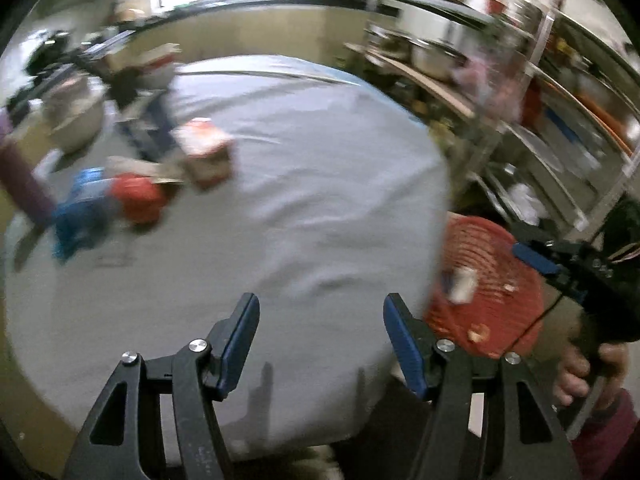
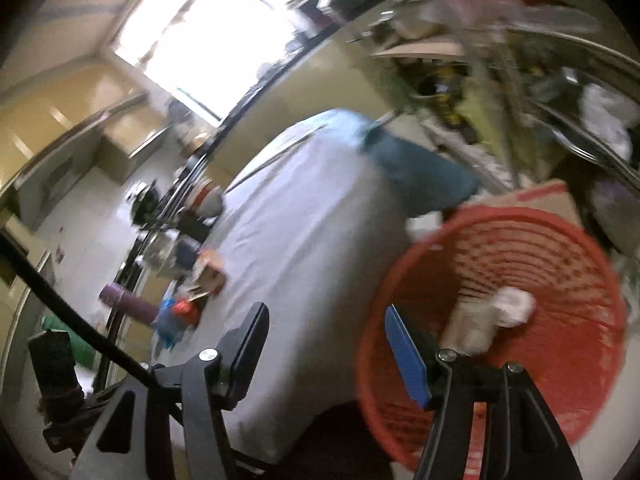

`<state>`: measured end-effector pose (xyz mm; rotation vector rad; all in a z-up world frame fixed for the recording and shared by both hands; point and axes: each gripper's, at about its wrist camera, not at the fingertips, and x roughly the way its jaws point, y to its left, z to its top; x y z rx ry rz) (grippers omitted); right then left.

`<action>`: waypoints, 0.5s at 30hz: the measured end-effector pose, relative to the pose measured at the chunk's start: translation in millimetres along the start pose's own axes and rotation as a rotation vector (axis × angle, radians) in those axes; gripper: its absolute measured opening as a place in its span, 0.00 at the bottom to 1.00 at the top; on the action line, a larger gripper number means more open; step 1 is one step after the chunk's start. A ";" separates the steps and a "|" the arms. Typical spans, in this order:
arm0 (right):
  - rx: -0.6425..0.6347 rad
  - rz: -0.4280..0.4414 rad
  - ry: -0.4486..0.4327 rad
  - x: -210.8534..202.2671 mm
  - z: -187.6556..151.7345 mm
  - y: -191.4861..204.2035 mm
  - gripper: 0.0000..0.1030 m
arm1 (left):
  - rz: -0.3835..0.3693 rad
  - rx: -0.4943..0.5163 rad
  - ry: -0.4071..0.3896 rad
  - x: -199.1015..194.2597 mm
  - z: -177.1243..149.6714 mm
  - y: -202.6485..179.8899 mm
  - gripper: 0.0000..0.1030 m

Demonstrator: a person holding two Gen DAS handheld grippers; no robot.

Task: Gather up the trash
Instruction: 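Carry the peel and box to the red basket and release them, then return both tools over the table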

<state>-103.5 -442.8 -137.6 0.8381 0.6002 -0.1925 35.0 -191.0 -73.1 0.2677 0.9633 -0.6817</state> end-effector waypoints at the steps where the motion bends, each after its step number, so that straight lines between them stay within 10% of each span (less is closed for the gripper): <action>1: -0.022 0.017 0.009 6.8 0.2 13.5 0.63 | 0.035 -0.011 -0.011 -4.2 -1.6 8.9 0.66; 15: -0.218 0.127 0.174 71.0 -45.8 121.7 0.63 | 0.306 -0.257 -0.038 -26.7 -45.9 149.7 0.70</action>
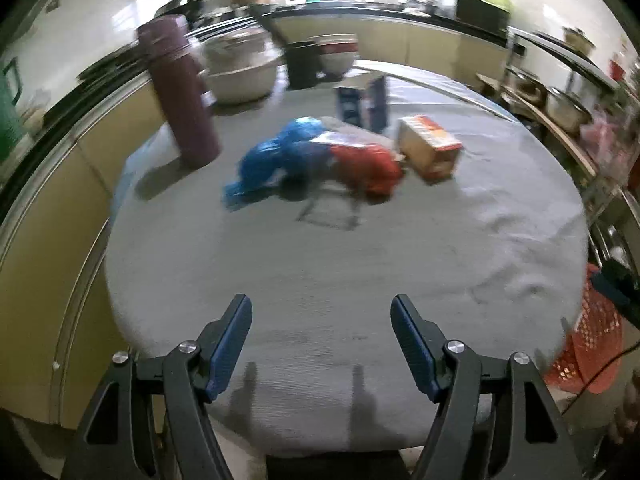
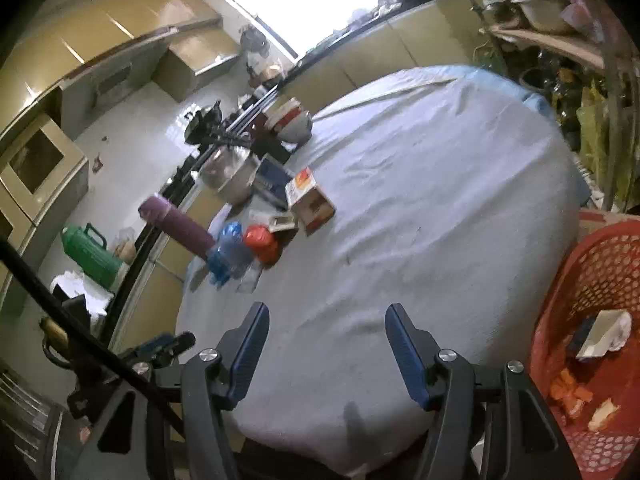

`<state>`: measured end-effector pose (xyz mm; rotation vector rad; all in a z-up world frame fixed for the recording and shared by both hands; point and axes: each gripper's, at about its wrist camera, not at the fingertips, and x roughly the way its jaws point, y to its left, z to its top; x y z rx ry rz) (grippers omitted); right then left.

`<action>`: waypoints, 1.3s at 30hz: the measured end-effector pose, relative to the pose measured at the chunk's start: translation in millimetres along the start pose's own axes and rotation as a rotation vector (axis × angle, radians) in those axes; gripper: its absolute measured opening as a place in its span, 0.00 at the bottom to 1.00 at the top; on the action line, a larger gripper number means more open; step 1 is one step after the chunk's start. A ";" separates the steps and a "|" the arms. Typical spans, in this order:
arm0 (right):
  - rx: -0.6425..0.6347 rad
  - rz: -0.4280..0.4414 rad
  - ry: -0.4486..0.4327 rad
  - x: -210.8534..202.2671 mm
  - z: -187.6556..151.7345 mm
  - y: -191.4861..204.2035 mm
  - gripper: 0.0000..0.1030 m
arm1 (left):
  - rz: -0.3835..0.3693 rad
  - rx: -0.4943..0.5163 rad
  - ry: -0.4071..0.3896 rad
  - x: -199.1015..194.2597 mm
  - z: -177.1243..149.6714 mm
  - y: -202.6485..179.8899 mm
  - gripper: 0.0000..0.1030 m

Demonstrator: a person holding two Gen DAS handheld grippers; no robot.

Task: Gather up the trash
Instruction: 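Return both tools over the table, then grasp the clear plastic box with the left tool while the right tool grasps the red bag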

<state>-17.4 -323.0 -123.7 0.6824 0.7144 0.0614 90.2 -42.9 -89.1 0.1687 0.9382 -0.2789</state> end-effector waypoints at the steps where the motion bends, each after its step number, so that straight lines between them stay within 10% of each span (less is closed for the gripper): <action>1: -0.002 0.000 0.008 2.9 -2.5 2.3 0.63 | 0.000 -0.012 0.002 0.9 -0.3 4.8 0.70; 18: 0.000 0.006 0.086 30.7 -9.9 2.7 0.63 | -0.145 -0.082 -0.079 18.1 45.5 14.6 0.81; 39: 0.000 -0.008 0.112 61.9 2.6 1.1 0.63 | -0.207 0.103 -0.103 90.6 106.8 -0.2 0.81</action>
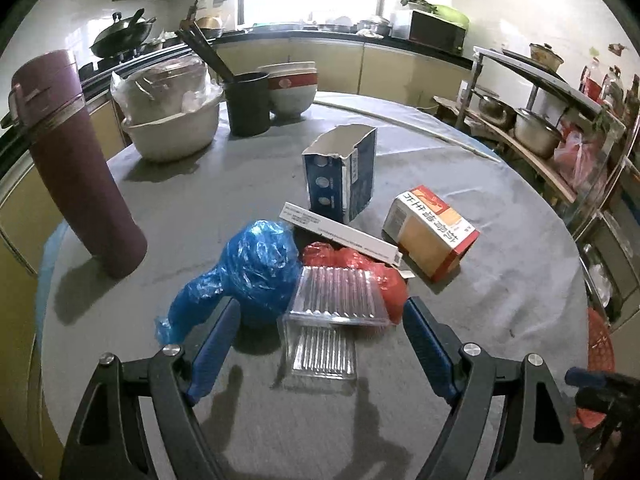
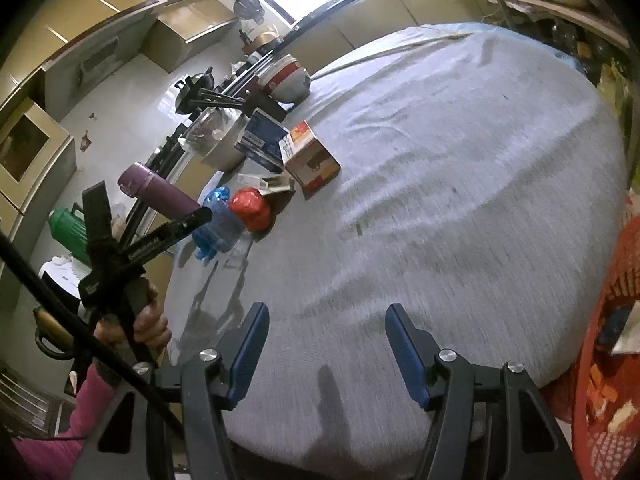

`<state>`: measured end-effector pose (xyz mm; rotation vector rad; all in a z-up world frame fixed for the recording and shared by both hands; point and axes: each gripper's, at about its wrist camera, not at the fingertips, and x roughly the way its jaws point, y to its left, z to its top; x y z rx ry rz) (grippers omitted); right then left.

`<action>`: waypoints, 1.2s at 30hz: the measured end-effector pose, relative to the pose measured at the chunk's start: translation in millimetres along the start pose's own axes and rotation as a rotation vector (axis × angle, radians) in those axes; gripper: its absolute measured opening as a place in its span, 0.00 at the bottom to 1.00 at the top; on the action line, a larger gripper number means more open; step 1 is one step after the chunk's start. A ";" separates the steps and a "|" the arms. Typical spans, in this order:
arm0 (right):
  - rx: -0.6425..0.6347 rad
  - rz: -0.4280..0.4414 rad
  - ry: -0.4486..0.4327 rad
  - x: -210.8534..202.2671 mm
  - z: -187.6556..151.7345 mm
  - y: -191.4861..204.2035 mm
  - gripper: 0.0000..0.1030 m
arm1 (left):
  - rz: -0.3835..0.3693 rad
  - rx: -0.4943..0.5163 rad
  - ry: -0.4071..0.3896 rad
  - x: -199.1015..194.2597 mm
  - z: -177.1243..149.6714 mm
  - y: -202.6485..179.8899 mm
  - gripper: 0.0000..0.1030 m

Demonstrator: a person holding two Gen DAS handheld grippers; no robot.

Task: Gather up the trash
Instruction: 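Grasp the clear plastic box with the left tool while the right tool grasps the red bag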

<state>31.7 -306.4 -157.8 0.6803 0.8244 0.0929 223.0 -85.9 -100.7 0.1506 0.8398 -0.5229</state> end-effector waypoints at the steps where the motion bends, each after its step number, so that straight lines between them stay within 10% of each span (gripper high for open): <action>1: -0.005 0.000 -0.005 2.1 4.2 2.0 0.63 | -0.013 -0.009 -0.001 1.9 -0.1 2.7 0.79; 3: -0.018 0.002 -0.013 6.9 13.6 6.7 0.63 | -0.036 -0.029 0.009 5.4 -0.8 7.0 0.55; 26: -0.132 0.019 0.133 180.6 85.6 99.2 0.53 | -0.051 -0.149 0.005 -73.3 -53.5 20.1 0.55; 36: -0.097 0.101 0.121 159.5 74.0 90.2 0.38 | -0.057 -0.170 0.012 -79.9 -53.9 16.3 0.55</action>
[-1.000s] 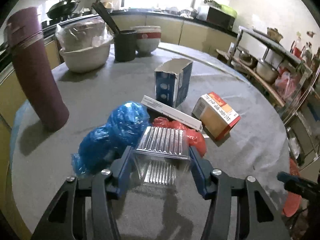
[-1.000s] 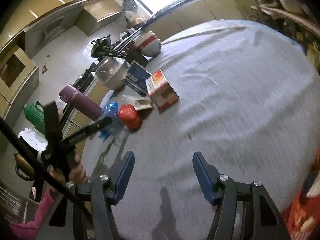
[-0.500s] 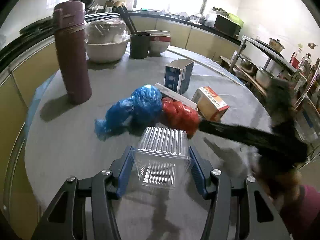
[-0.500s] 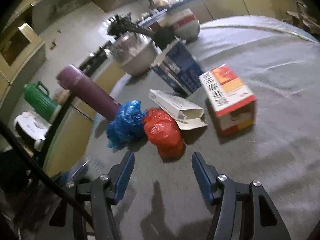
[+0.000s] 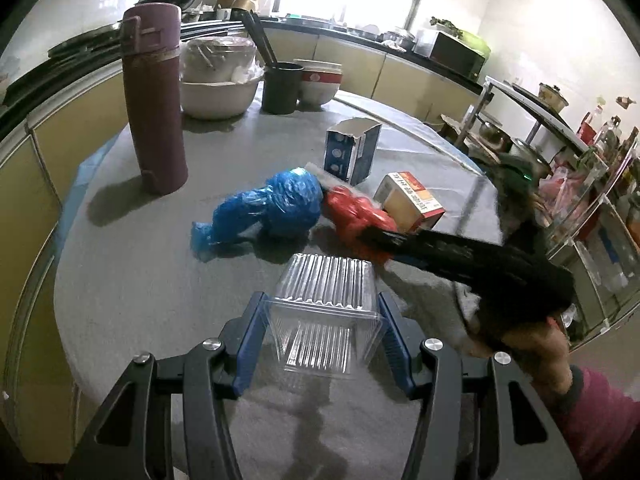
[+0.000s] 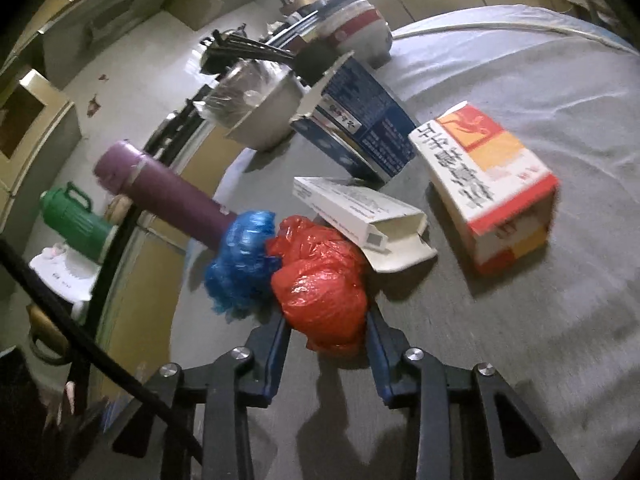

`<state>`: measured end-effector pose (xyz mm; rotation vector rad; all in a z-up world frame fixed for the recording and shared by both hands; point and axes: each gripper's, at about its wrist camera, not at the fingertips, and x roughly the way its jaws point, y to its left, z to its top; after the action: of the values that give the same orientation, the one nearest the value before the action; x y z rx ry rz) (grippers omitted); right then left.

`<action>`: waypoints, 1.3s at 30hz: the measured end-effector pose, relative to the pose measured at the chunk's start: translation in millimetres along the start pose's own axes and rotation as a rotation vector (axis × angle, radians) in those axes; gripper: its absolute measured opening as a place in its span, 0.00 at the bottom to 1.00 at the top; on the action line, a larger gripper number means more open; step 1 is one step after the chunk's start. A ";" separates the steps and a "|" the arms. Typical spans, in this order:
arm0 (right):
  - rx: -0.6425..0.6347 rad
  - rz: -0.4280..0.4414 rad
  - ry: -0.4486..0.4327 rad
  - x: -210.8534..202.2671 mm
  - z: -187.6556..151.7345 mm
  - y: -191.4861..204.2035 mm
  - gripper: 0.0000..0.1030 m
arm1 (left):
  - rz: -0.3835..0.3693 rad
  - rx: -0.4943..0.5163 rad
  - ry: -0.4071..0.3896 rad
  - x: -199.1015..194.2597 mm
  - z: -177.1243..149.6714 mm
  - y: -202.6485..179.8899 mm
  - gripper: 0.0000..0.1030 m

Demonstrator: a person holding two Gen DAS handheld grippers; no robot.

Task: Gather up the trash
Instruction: 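Grasp the clear plastic box with the left tool while the right tool grasps the red bag, then lift the red bag with the right tool toward the red basket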

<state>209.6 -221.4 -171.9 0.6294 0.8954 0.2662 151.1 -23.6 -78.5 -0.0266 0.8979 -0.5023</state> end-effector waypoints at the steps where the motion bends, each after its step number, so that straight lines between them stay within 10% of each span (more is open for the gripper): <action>1: -0.006 0.006 -0.002 -8.9 -4.5 -1.1 0.38 | -0.005 -0.001 0.002 -0.4 -0.5 -2.0 0.55; 20: -0.004 -0.041 -0.131 -161.7 -86.3 -39.1 0.38 | 0.019 0.110 0.057 2.1 -24.0 -76.6 0.55; 39: 0.089 -0.026 -0.154 -195.3 -122.1 -72.8 0.38 | 0.121 0.209 0.096 17.0 -43.3 -124.6 0.55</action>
<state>-8.9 -321.6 -147.3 0.7105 0.7697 0.1523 76.5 -133.2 -90.0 0.2428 0.9305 -0.4849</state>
